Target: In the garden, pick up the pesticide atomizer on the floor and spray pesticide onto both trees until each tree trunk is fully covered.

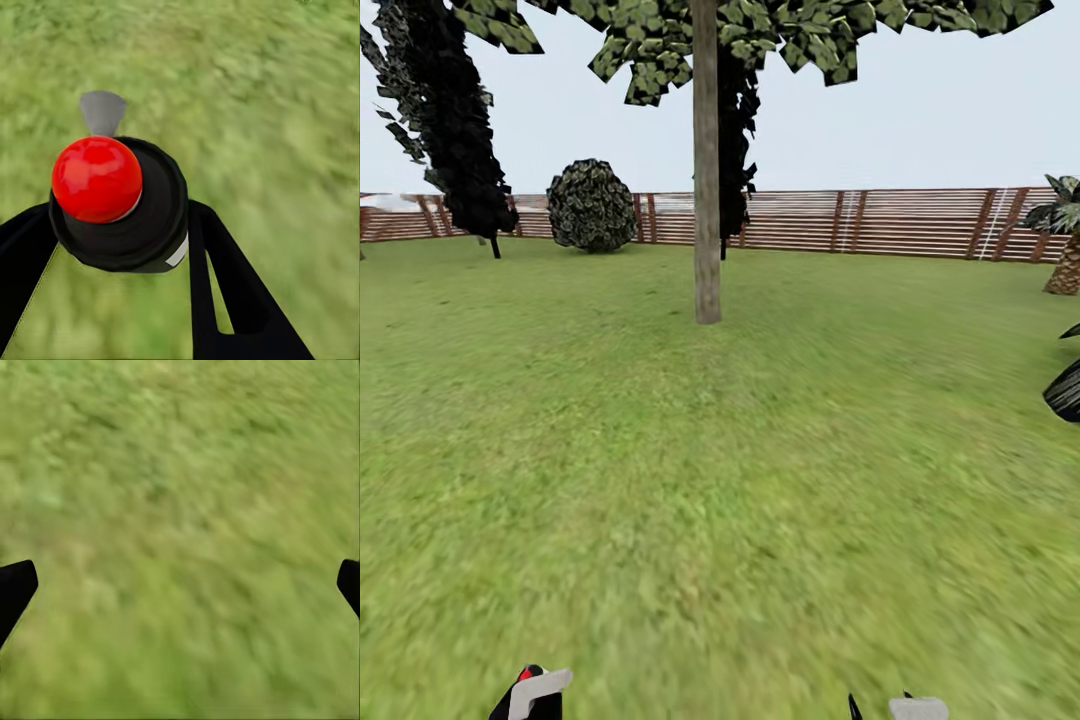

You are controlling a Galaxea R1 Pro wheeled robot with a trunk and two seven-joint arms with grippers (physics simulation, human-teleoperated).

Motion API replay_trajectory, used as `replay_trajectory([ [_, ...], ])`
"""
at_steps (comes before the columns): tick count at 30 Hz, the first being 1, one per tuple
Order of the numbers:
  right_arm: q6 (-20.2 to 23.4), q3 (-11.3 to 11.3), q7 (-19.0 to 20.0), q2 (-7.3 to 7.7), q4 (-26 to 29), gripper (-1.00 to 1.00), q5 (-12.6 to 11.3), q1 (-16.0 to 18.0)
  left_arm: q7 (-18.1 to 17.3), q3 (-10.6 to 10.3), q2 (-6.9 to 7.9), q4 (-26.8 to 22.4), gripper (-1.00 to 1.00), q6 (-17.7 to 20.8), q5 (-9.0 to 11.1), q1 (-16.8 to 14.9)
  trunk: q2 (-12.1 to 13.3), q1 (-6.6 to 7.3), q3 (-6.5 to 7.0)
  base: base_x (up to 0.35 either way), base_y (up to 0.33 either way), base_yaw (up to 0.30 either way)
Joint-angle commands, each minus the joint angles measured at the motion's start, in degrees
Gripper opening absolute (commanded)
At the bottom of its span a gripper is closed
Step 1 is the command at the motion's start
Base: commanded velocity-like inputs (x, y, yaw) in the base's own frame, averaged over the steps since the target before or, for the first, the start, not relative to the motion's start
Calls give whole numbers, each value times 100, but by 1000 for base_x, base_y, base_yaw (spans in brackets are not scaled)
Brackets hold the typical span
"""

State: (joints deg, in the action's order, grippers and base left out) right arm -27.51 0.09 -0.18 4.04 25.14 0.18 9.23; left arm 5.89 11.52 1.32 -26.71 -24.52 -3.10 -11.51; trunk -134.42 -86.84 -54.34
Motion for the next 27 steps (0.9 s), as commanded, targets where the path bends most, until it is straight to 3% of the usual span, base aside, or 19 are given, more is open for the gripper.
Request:
replay_trajectory([
  [1, 2, 0, 0, 0, 0, 100, 0, 0, 0, 0, 0, -1, -100, 0, 0, 0, 0, 0, -7, 334, 0, 181],
  [12, 8, 0, 0, 0, 0, 100, 0, 0, 0, 0, 0, -1, -100, -2, 0, 0, 0, 0, -86, 334, 0, 134],
  [27, 9, 0, 0, 0, 0, 100, -5, 0, 0, 0, 0, -1, -100, -3, 3, 0, 0, 0, -206, 334, 0, 5],
])
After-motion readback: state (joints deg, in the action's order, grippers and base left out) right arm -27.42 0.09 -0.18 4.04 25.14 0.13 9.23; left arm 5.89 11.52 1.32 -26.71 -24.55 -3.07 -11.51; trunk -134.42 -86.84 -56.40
